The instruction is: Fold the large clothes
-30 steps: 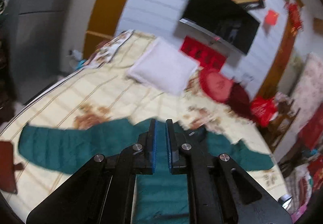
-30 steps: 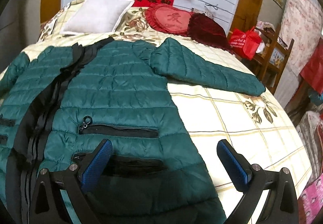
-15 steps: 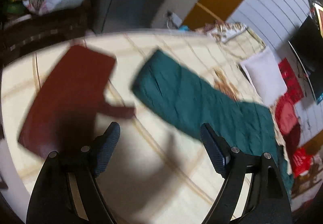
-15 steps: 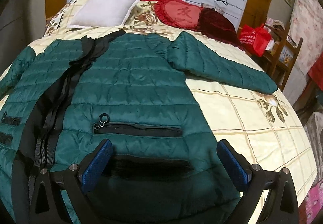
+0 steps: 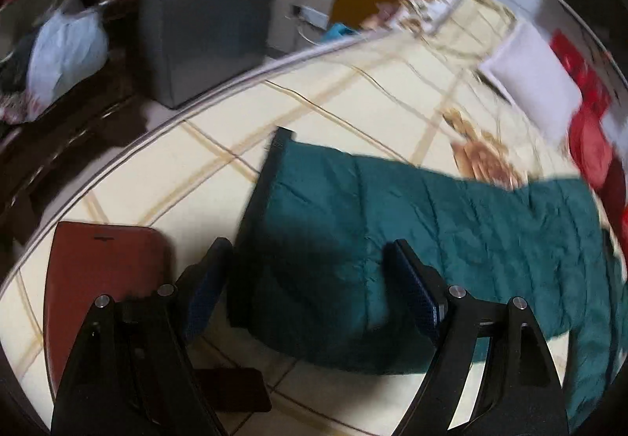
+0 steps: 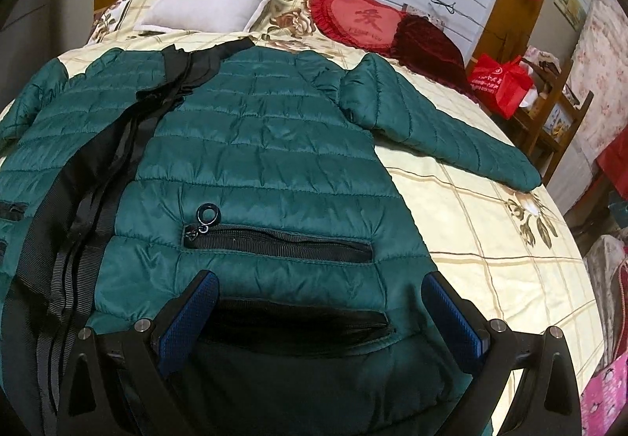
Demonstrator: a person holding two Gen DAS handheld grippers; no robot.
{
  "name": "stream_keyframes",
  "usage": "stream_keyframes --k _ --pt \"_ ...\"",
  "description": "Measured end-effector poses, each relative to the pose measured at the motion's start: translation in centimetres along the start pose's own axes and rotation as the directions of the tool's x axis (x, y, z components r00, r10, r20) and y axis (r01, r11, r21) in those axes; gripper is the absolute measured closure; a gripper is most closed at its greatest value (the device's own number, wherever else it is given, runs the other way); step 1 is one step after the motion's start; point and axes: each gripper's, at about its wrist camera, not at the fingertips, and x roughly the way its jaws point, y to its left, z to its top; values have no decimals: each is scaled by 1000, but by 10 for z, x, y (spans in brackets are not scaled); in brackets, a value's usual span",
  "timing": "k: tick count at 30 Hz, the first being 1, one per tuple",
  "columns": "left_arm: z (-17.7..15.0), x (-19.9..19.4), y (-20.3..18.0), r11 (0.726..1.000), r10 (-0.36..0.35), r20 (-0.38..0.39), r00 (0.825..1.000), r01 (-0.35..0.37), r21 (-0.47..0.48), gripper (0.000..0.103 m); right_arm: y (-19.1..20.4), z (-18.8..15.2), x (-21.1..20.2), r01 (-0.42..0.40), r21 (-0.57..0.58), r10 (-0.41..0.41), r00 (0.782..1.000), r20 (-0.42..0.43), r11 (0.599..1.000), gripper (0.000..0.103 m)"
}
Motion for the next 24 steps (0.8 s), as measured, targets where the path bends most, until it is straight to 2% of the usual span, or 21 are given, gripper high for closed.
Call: stream_keyframes --k 1,2,3,4,5,8,12,14,16,21,24 --pt "-1 -2 -2 1000 4 10 1000 -4 12 38 0 0 0 2 -1 -2 1000 -1 1000 0" --pt "-2 -3 -3 1000 14 19 1000 -14 23 63 1 0 1 3 -2 -3 1000 -1 1000 0" --pt "-3 -5 -4 999 28 31 999 -28 30 73 1 1 2 5 -3 -5 1000 -3 1000 0" --pt "-3 -6 -4 1000 7 33 999 -8 27 91 2 1 2 6 -4 -6 1000 -5 1000 0" --pt "-3 -8 -4 1000 -17 34 999 16 22 95 3 2 3 8 -3 -8 1000 -6 1000 0" --pt "-2 -19 -13 999 -16 64 998 13 48 98 4 2 4 12 -6 -12 1000 -8 1000 0" --pt "13 -59 -31 988 -150 128 980 152 0 99 4 3 3 7 -1 -7 1000 -8 1000 0" --pt "21 -80 -54 971 -239 148 960 240 12 99 2 3 2 1 7 -1 1000 -6 1000 0" --pt "25 -102 -80 954 -301 165 939 298 43 99 0 2 0 -4 16 4 1000 -3 1000 0" --pt "23 -146 -160 904 -425 186 886 407 130 99 -13 0 -8 -8 46 7 1000 14 999 0" --pt "14 -167 -214 863 -501 178 847 473 178 99 -23 -2 -13 -12 69 10 1000 29 998 0"
